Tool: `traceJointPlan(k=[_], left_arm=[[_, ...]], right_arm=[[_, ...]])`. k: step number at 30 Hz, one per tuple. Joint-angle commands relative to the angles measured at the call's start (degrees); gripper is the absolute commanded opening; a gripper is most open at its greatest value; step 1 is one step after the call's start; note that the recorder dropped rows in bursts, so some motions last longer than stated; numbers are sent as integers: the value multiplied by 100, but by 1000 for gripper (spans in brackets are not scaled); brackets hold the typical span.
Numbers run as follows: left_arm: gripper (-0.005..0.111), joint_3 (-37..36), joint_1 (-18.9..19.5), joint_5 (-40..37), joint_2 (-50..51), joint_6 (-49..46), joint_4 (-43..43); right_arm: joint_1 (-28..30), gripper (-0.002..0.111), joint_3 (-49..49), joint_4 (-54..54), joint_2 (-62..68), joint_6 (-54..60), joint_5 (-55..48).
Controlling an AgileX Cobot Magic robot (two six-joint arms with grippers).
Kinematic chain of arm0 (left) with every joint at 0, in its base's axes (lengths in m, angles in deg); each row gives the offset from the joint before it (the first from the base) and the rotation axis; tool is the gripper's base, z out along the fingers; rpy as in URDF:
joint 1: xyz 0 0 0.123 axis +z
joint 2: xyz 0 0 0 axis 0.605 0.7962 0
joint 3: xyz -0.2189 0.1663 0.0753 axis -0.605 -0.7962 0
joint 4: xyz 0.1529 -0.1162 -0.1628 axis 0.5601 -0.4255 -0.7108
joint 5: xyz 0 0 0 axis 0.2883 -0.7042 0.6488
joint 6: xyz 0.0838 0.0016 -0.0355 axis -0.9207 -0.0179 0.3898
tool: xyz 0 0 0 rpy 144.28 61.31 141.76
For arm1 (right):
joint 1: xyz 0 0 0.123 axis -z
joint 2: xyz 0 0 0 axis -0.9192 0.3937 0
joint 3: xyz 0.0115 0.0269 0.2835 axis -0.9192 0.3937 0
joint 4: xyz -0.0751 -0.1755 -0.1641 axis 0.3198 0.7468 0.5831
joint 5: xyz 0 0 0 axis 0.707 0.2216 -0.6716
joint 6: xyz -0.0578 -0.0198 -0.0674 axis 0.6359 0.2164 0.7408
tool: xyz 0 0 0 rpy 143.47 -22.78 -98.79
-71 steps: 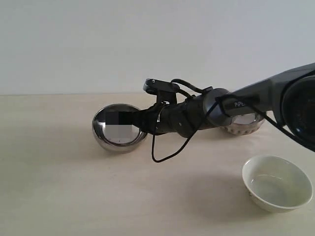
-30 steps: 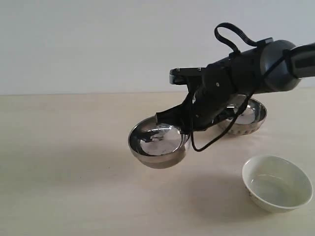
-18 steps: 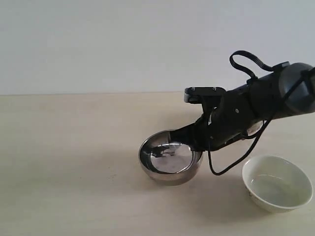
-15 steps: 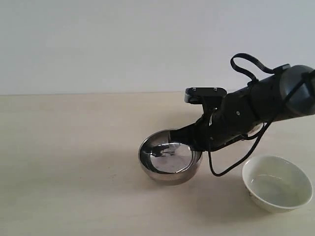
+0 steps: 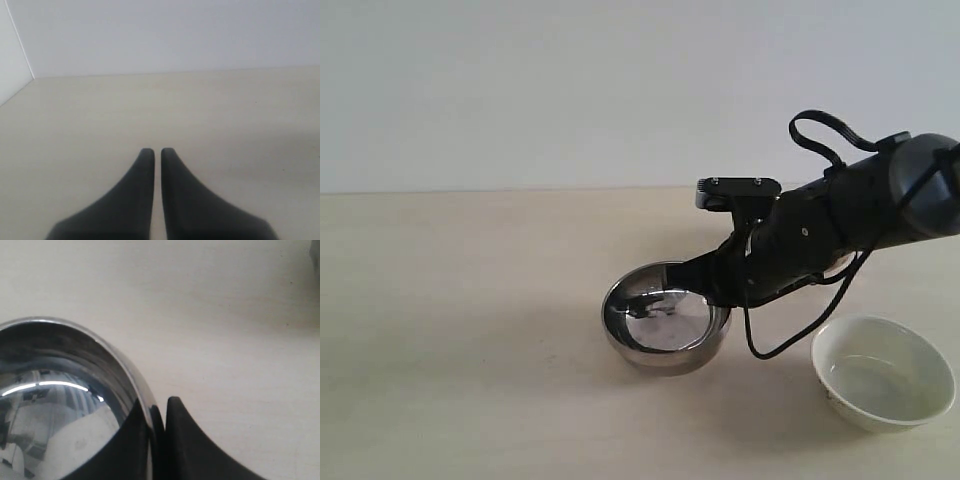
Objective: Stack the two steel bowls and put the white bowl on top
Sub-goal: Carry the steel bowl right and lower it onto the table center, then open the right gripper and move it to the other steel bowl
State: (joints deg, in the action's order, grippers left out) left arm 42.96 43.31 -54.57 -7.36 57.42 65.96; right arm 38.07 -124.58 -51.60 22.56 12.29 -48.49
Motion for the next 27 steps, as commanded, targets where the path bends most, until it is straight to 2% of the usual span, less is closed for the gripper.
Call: traceJointPlan(k=[1,19,21,23,24,25,27], left_arm=[[4,-20,3,-1,-17,65,-15],[4,-20,3,-1,-17,65,-15],[4,-20,3,-1,-17,65,-15],[4,-20,3,-1,-17,65,-15],[4,-20,3,-1,-17,65,-15],[4,-20,3,-1,-17,65,-15],[4,-20,3,-1,-17,65,-15]], right_arm=[[20,0,9,7,-104,-31,24],[20,1,9,7,-104,-64,-86],[20,8,9,-4,-104,-112,-86],[20,35,9,-40,-104,-151,-86],[20,45,9,-71,-104,-151,-86],[20,52,9,-84,-104,-161,-67],[20,49,-16,-84,-104,-161,-48]])
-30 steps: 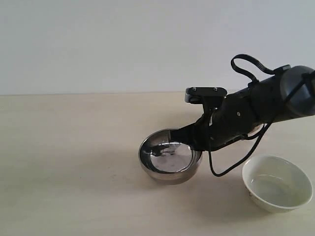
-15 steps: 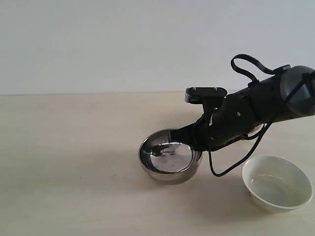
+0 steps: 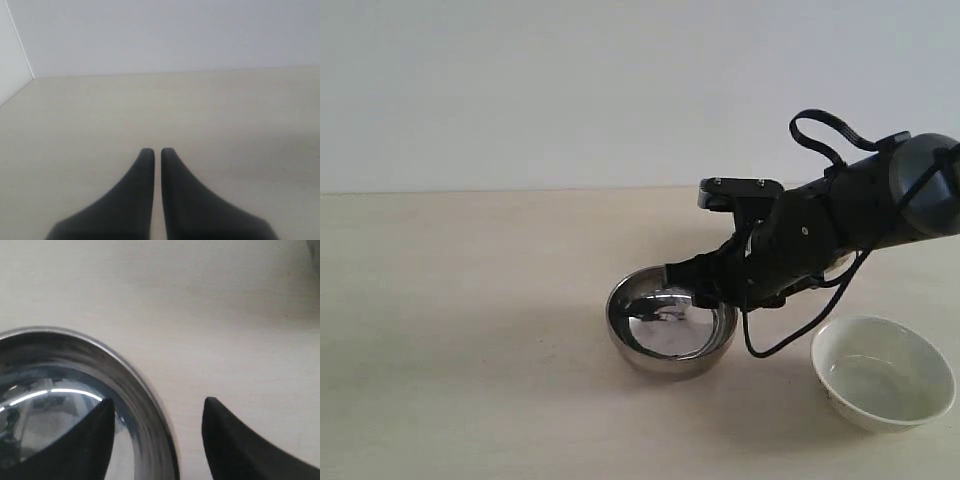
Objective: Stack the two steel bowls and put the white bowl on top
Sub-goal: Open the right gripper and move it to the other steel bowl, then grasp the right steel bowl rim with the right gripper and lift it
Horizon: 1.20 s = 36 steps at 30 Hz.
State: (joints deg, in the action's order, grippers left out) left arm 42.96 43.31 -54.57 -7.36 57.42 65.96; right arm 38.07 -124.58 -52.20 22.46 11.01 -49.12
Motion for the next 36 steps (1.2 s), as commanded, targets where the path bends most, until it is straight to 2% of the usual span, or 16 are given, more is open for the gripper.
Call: traceJointPlan(k=[1,5,8,12,16,24,28,36], left_arm=[[4,-20,3,-1,-17,65,-15],[4,-20,3,-1,-17,65,-15],[4,-20,3,-1,-17,65,-15],[4,-20,3,-1,-17,65,-15],[4,-20,3,-1,-17,65,-15],[4,-20,3,-1,-17,65,-15],[4,-20,3,-1,-17,65,-15],[4,-20,3,-1,-17,65,-15]], right_arm=[[20,48,-37,-24,-109,-33,37],[20,48,-331,-3,-395,161,-73],[90,48,-712,114,-639,188,-704],[614,48,-1323,179,-715,210,-1823],[1157,48,-1410,194,-715,284,-2147],[2234,48,-1398,194,-483,353,-2174],[2426,48,-1398,169,-170,430,-2041],[2426,48,-1398,42,397,465,-1348]])
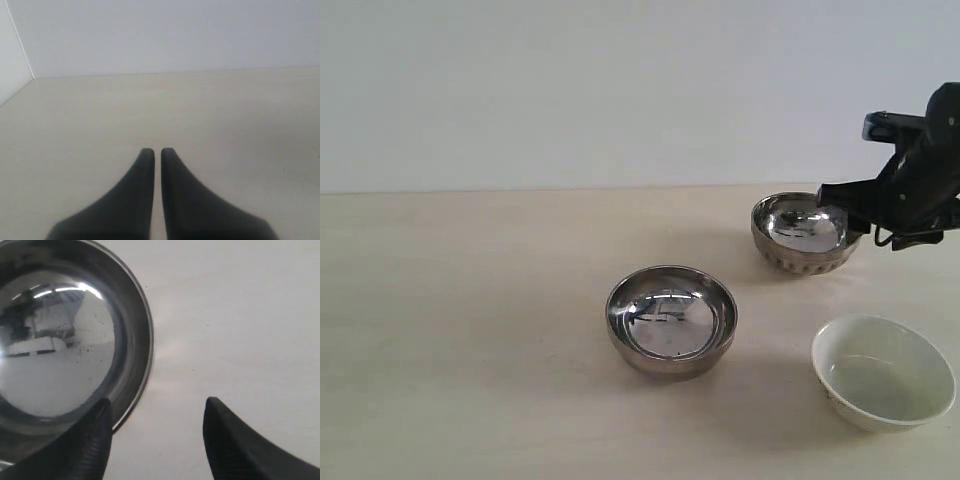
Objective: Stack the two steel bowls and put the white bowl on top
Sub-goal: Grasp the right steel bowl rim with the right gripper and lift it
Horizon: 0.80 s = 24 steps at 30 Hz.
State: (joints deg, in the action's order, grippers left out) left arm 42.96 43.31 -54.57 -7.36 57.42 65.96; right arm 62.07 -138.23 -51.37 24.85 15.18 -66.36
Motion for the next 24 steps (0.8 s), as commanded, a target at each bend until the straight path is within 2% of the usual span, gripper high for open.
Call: traceJointPlan(k=[1,13,15,20,21,24], left_arm=[[4,-20,3,-1,-17,65,-15],[4,-20,3,-1,-17,65,-15],[4,-20,3,-1,-17,65,-15],[4,-20,3,-1,-17,65,-15],[4,-20,3,-1,-17,65,-15],[4,-20,3,-1,-17,65,-15]], right_arm=[[25,48,-33,-79,208,49,493],[25,47,-33,-255,761,38,1310],[25,40,-33,-255,793,38,1350],[25,4,-33,-279,841,38,1420],[25,0,-33,-279,841,38,1420],[25,0,-33,-279,831,50,1420]])
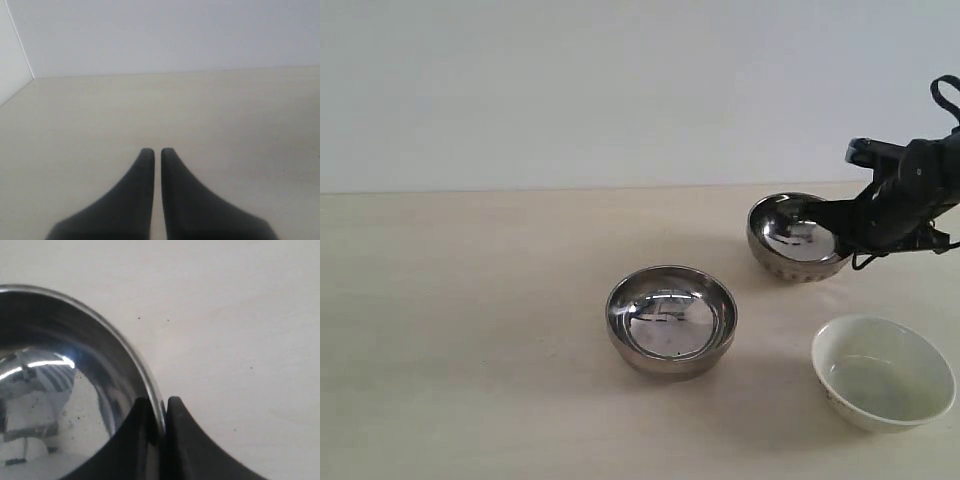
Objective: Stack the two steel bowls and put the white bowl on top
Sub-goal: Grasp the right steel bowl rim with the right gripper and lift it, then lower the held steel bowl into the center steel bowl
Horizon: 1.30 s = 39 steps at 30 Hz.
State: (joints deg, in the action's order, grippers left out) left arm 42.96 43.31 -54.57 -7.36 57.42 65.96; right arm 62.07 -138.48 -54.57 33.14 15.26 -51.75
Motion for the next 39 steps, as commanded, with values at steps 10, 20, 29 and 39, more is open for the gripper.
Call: traceJointPlan(k=[10,20,29,39], left_arm=[[4,-20,3,-1,-17,65,-15],[4,-20,3,-1,-17,65,-15],[4,-20,3,-1,-17,65,-15],[4,-20,3,-1,-17,65,-15]], right_arm=[[15,0,-9,-307,-408,350,-138],[15,0,-9,-2225,-1120,2133,-784],[-433,0,-9,-3670,-1255,3740,-1734],[-1385,0,-9,-3388,-1255,3732,-2019]])
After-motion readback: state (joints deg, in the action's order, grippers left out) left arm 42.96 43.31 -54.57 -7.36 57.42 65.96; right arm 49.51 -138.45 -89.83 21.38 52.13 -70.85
